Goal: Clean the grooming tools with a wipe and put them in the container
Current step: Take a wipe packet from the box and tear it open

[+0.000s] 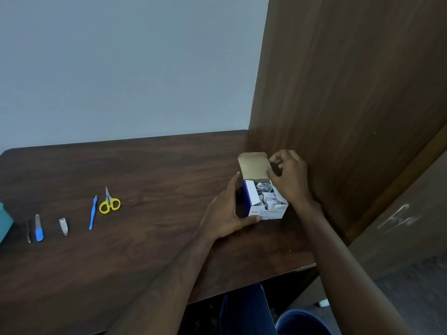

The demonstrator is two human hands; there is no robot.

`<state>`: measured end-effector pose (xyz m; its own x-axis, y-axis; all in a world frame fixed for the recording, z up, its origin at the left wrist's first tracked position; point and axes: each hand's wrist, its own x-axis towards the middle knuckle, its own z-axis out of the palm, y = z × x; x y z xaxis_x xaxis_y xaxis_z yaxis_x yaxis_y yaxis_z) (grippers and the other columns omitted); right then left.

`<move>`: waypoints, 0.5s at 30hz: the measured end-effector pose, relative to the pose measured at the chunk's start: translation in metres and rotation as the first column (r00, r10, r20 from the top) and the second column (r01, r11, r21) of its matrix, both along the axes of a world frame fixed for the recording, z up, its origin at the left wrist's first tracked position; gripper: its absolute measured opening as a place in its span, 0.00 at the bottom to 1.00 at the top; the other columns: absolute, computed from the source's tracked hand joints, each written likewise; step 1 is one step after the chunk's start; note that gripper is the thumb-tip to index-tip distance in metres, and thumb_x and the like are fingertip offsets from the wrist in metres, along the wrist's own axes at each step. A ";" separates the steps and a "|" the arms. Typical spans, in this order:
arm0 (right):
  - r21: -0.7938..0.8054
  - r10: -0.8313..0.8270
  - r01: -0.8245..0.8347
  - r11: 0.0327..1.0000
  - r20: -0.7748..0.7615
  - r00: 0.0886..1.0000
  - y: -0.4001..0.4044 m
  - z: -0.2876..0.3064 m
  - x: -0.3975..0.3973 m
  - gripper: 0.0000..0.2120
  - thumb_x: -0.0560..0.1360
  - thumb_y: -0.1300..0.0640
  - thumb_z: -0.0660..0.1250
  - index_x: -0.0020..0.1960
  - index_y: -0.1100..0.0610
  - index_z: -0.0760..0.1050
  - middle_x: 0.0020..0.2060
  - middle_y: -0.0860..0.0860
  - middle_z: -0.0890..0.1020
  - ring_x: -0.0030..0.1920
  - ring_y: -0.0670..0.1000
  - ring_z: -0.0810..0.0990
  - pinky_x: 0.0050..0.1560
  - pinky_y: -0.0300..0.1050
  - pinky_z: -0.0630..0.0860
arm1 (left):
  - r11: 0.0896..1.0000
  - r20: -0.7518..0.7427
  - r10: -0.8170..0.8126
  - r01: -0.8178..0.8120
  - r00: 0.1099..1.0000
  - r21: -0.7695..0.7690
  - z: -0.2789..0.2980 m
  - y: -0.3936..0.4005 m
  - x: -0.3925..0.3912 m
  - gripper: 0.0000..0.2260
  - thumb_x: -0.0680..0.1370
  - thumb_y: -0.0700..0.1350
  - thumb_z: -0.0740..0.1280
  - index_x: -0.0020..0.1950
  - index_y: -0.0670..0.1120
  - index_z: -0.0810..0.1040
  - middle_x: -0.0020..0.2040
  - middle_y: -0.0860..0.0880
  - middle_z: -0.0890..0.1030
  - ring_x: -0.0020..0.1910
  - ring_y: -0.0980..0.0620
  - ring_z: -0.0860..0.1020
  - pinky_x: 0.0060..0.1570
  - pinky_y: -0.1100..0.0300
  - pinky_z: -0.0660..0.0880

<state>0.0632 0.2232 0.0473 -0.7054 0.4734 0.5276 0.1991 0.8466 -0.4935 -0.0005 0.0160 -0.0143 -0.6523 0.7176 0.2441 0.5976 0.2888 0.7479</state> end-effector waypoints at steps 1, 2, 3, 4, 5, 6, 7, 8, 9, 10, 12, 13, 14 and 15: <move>0.042 0.059 -0.061 0.997 0.058 0.997 0.000 0.003 0.003 0.08 0.73 0.64 0.77 0.48 0.56 0.81 0.46 0.51 0.80 0.42 0.48 0.77 0.45 0.44 0.77 | 1.000 -0.004 -0.005 0.005 1.000 -0.003 -0.001 0.000 -0.001 0.59 0.67 0.64 0.82 0.85 0.63 0.45 0.80 0.65 0.68 0.74 0.64 0.72 0.68 0.60 0.73; 0.080 0.110 -0.123 0.989 0.151 0.982 0.000 0.006 0.007 0.06 0.73 0.64 0.77 0.45 0.55 0.82 0.43 0.48 0.79 0.40 0.46 0.76 0.43 0.43 0.76 | 1.000 -0.006 -0.012 0.012 1.000 -0.007 -0.001 0.001 -0.003 0.59 0.67 0.64 0.82 0.85 0.64 0.45 0.80 0.65 0.68 0.74 0.64 0.72 0.69 0.57 0.74; 0.116 0.145 -0.182 0.976 0.269 0.952 -0.001 0.008 0.011 0.06 0.73 0.63 0.77 0.44 0.53 0.84 0.42 0.47 0.78 0.41 0.47 0.76 0.43 0.43 0.75 | 1.000 -0.012 -0.014 0.014 1.000 -0.013 -0.002 0.001 -0.004 0.59 0.67 0.64 0.82 0.86 0.64 0.44 0.80 0.65 0.68 0.75 0.63 0.73 0.70 0.54 0.75; 0.147 0.156 -0.227 0.963 0.381 0.911 -0.001 0.010 0.014 0.05 0.74 0.61 0.77 0.44 0.52 0.85 0.43 0.47 0.77 0.43 0.49 0.77 0.45 0.45 0.75 | 1.000 -0.022 -0.015 0.015 1.000 -0.022 -0.004 0.002 -0.006 0.59 0.67 0.65 0.82 0.86 0.63 0.45 0.80 0.65 0.68 0.75 0.63 0.73 0.71 0.51 0.75; 0.170 0.147 -0.251 0.953 0.466 0.873 -0.002 0.011 0.016 0.04 0.74 0.59 0.76 0.45 0.51 0.87 0.44 0.48 0.77 0.47 0.52 0.79 0.48 0.48 0.77 | 0.999 -0.032 -0.021 0.020 0.999 -0.032 -0.006 0.003 -0.007 0.58 0.68 0.65 0.81 0.86 0.62 0.46 0.80 0.64 0.68 0.75 0.62 0.73 0.71 0.49 0.75; 0.181 0.131 -0.257 0.949 0.517 0.846 -0.002 0.012 0.017 0.04 0.75 0.58 0.76 0.47 0.50 0.88 0.46 0.49 0.77 0.49 0.54 0.80 0.50 0.51 0.79 | 0.999 -0.039 -0.028 0.027 0.999 -0.038 -0.008 0.003 -0.008 0.57 0.68 0.65 0.81 0.86 0.61 0.47 0.80 0.64 0.69 0.75 0.62 0.73 0.71 0.48 0.75; 0.175 0.113 -0.249 0.952 0.557 0.823 -0.001 0.014 0.018 0.04 0.75 0.56 0.76 0.48 0.50 0.88 0.47 0.50 0.76 0.51 0.54 0.80 0.51 0.51 0.79 | 0.999 -0.040 -0.032 0.031 0.999 -0.038 -0.009 0.004 -0.008 0.56 0.68 0.64 0.81 0.86 0.61 0.49 0.80 0.64 0.69 0.75 0.62 0.73 0.72 0.48 0.75; 0.166 0.096 -0.239 0.957 0.594 0.799 0.000 0.016 0.019 0.05 0.74 0.55 0.77 0.49 0.50 0.88 0.48 0.50 0.75 0.51 0.54 0.79 0.51 0.50 0.78 | 0.999 -0.037 -0.035 0.034 0.999 -0.032 -0.010 0.004 -0.009 0.56 0.68 0.64 0.81 0.86 0.61 0.50 0.80 0.64 0.69 0.75 0.62 0.73 0.72 0.49 0.75; 0.162 0.082 -0.233 0.959 0.629 0.773 -0.001 0.018 0.019 0.06 0.73 0.54 0.78 0.50 0.50 0.88 0.49 0.49 0.74 0.51 0.53 0.78 0.50 0.48 0.77 | 0.999 -0.029 -0.037 0.036 0.999 -0.024 -0.010 0.004 -0.009 0.55 0.68 0.63 0.82 0.86 0.60 0.51 0.80 0.64 0.69 0.74 0.63 0.73 0.72 0.50 0.75; 0.163 0.068 -0.230 0.959 0.658 0.750 0.000 0.020 0.018 0.08 0.73 0.53 0.80 0.51 0.50 0.88 0.50 0.49 0.73 0.51 0.52 0.77 0.50 0.47 0.76 | 0.999 -0.023 -0.039 0.039 0.999 -0.015 -0.011 0.004 -0.009 0.55 0.68 0.63 0.82 0.86 0.60 0.52 0.80 0.64 0.69 0.74 0.63 0.73 0.73 0.51 0.74; 0.173 0.043 -0.226 0.959 0.696 0.717 0.000 0.022 0.016 0.11 0.71 0.51 0.82 0.52 0.49 0.87 0.52 0.50 0.74 0.52 0.51 0.76 0.51 0.48 0.78 | 0.999 -0.013 -0.042 0.042 0.999 -0.005 -0.012 0.005 -0.008 0.56 0.67 0.63 0.83 0.86 0.58 0.53 0.80 0.63 0.69 0.74 0.64 0.73 0.73 0.52 0.74; 0.173 0.038 -0.226 0.959 0.710 0.703 0.000 0.023 0.014 0.13 0.69 0.50 0.84 0.51 0.49 0.87 0.53 0.50 0.76 0.52 0.52 0.78 0.52 0.50 0.80 | 0.999 -0.009 -0.042 0.042 0.999 -0.004 -0.012 0.005 -0.008 0.56 0.67 0.64 0.83 0.86 0.57 0.53 0.80 0.63 0.69 0.74 0.64 0.73 0.73 0.52 0.74; 0.167 0.037 -0.229 0.959 0.726 0.687 -0.001 0.025 0.012 0.14 0.68 0.48 0.85 0.50 0.49 0.87 0.53 0.50 0.77 0.53 0.52 0.79 0.53 0.52 0.81 | 0.999 -0.007 -0.040 0.040 0.999 -0.004 -0.013 0.005 -0.008 0.57 0.67 0.64 0.83 0.86 0.57 0.53 0.80 0.63 0.69 0.74 0.64 0.73 0.73 0.53 0.74; 0.165 0.035 -0.234 0.958 0.743 0.668 -0.002 0.025 0.010 0.15 0.66 0.47 0.85 0.49 0.49 0.87 0.54 0.51 0.79 0.54 0.53 0.80 0.54 0.52 0.81 | 0.999 -0.003 -0.038 0.038 0.999 -0.004 -0.013 0.005 -0.007 0.57 0.66 0.65 0.83 0.86 0.57 0.53 0.80 0.63 0.70 0.73 0.64 0.74 0.73 0.53 0.74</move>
<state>0.0736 0.2213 0.0726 -0.9547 0.2785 -0.1044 0.2831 0.9585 -0.0323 -0.0080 0.0206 -0.0268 -0.6238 0.7428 0.2430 0.6103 0.2687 0.7452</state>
